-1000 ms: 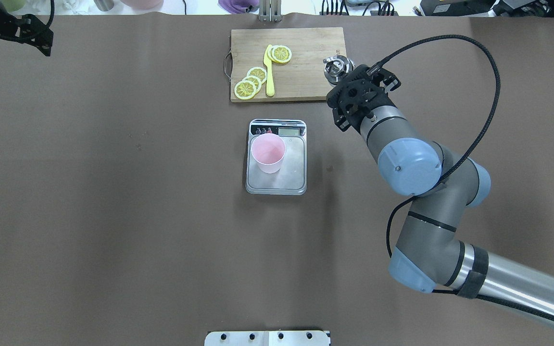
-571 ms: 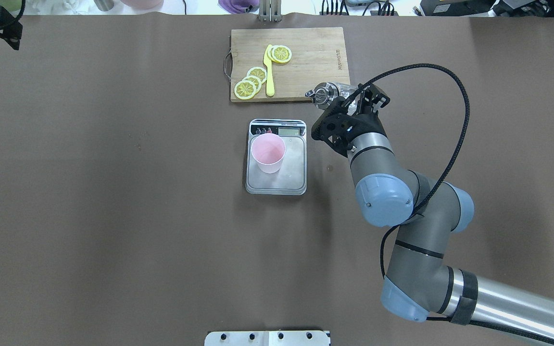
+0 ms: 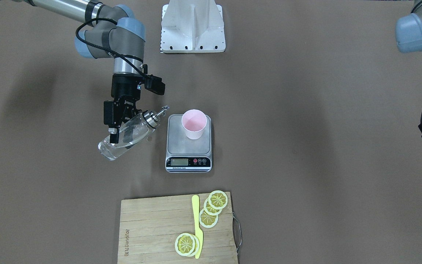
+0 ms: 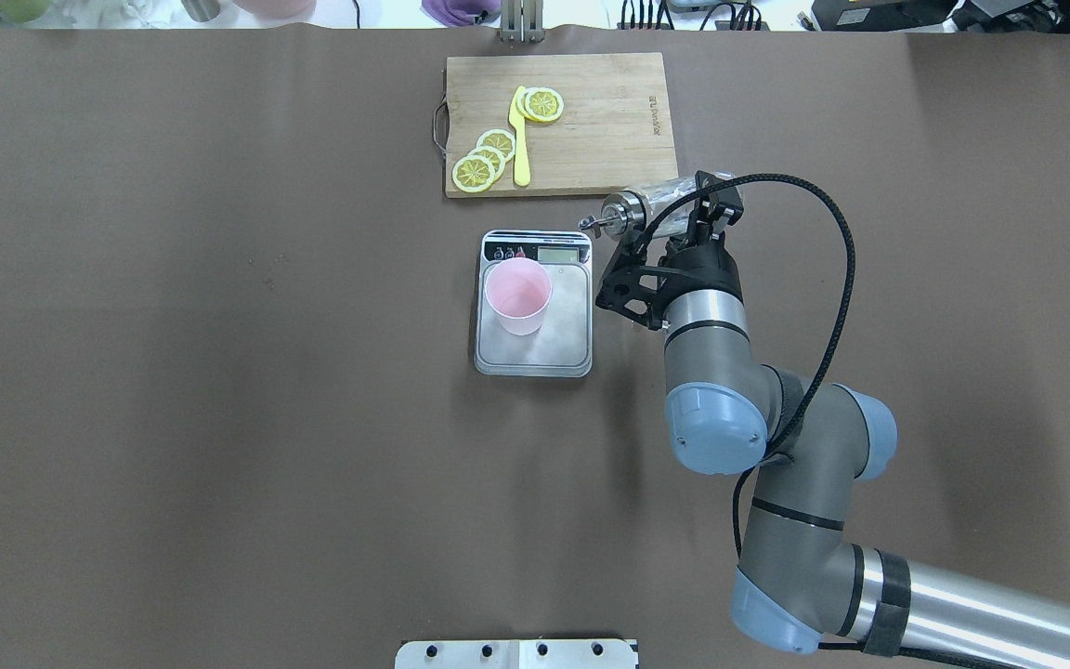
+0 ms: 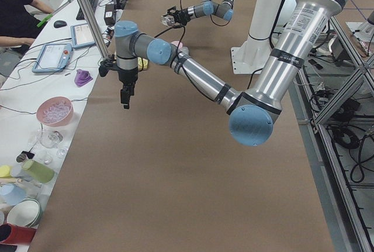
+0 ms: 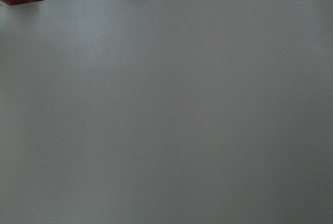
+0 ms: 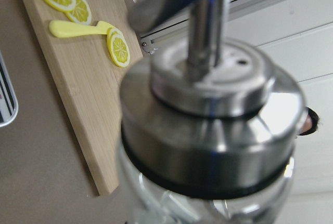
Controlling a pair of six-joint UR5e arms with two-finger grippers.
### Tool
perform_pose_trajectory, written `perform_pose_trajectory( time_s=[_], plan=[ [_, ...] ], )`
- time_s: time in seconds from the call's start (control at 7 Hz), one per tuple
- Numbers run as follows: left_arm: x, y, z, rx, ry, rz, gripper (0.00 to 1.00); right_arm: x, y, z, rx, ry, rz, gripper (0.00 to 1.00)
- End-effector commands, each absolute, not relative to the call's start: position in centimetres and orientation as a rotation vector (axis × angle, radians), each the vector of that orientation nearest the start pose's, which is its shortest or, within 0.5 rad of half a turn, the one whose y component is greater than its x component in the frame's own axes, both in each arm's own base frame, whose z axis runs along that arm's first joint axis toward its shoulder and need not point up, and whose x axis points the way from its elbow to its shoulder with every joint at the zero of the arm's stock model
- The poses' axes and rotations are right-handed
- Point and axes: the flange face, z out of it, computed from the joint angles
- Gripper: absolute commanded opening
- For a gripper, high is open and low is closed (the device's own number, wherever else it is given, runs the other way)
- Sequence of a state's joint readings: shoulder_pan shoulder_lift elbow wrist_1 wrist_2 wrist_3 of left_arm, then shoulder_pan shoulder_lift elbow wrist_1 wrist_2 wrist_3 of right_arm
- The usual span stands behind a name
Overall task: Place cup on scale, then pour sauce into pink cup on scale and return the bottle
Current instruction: 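Carry the sauce bottle with the right gripper over the pink cup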
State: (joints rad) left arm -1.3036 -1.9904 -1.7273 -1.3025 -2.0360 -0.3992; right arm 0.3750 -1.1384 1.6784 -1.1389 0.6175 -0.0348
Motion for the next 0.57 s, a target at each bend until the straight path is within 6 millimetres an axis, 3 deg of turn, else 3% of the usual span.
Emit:
perform_pose_trajectory(
  time_s=[0.0, 0.43],
  plan=[
    [7.1, -62.3, 41.0, 0.119, 0.521, -0.058, 0.98, -51.1, -42.1, 30.2, 1.229, 0.347, -0.632, 0.00],
    [6.7, -62.3, 42.2, 0.102, 0.512, -0.069, 0.98, -53.4, -42.0, 27.8, 1.222, 0.390, -0.649, 0.00]
  ],
)
